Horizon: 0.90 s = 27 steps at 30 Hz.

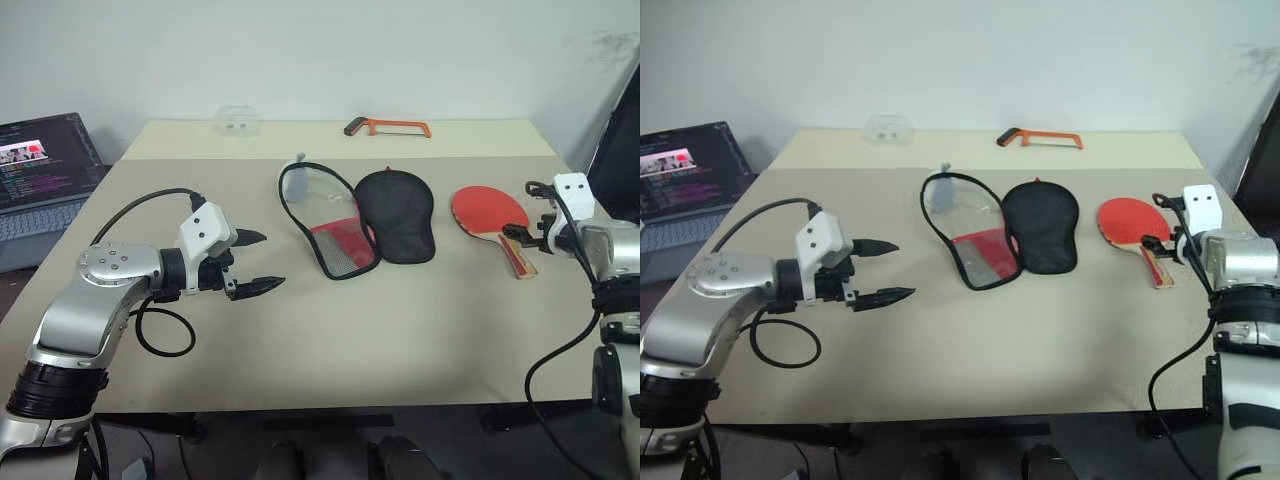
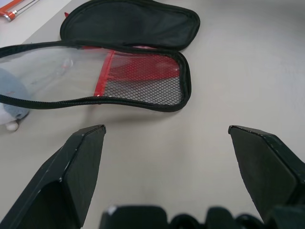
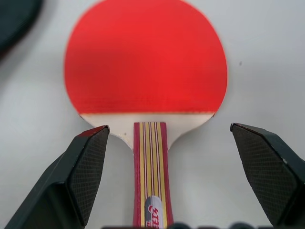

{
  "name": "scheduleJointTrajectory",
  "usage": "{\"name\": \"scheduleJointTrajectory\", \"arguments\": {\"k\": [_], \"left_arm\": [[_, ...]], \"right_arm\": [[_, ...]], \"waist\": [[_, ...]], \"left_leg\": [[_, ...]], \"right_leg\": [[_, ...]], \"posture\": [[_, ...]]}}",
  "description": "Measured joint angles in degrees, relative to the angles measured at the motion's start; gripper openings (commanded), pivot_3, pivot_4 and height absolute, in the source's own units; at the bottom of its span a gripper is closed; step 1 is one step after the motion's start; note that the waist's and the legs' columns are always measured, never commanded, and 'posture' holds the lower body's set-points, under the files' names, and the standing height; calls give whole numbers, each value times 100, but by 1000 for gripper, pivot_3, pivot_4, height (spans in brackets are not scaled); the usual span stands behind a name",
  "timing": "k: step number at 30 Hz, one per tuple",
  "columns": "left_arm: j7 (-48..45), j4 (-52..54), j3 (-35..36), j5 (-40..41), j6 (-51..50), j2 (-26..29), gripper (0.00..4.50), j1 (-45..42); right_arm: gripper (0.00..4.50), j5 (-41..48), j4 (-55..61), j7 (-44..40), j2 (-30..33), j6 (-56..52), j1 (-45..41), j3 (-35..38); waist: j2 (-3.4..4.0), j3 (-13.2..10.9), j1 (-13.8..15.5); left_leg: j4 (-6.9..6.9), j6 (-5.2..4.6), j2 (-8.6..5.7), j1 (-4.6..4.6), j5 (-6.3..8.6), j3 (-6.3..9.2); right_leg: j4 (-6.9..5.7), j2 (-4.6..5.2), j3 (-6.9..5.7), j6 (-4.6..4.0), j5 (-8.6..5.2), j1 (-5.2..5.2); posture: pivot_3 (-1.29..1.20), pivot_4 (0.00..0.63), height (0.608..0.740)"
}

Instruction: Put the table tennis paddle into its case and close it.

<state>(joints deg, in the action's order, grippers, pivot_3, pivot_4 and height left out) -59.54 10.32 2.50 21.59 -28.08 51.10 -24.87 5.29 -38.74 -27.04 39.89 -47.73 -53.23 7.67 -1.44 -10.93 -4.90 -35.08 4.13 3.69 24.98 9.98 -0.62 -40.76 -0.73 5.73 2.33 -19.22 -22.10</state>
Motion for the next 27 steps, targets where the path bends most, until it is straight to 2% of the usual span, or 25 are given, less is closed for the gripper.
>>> {"name": "scheduleJointTrajectory", "arguments": {"k": [17, 18, 24, 27], "left_arm": [[21, 114, 43, 8, -64, 93, 4500, 169], [23, 127, 60, 10, -74, 102, 4500, 174], [38, 173, 154, 14, -163, 155, 4500, 218], [41, 264, 178, 15, -178, 166, 4500, 239]], "right_arm": [[4486, -8, -1262, 155, -368, 131, -422, -98], [4311, -7, -1335, 186, -390, 176, -463, -95], [4311, -5, -1750, 353, -486, 521, -632, -78], [3610, -5, -1897, 406, -517, 679, -683, -76]], "waist": [[0, 0, -5], [0, 0, -5], [0, 0, -6], [0, 0, -5]], "left_leg": [[-1, 0, 0, -1, 0, -2], [-1, 0, 0, -1, 0, -2], [-1, 0, 0, -1, 0, -2], [-1, 0, 0, -1, 0, -2]], "right_leg": [[-3, 1, 1, 0, 0, 0], [-3, 1, 0, 0, 0, 0], [-3, 1, 0, 0, 0, 1], [-3, 1, 0, 0, 0, 1]], "posture": [[0, 150, 740], [0, 150, 740], [0, 150, 740], [0, 150, 740]]}}
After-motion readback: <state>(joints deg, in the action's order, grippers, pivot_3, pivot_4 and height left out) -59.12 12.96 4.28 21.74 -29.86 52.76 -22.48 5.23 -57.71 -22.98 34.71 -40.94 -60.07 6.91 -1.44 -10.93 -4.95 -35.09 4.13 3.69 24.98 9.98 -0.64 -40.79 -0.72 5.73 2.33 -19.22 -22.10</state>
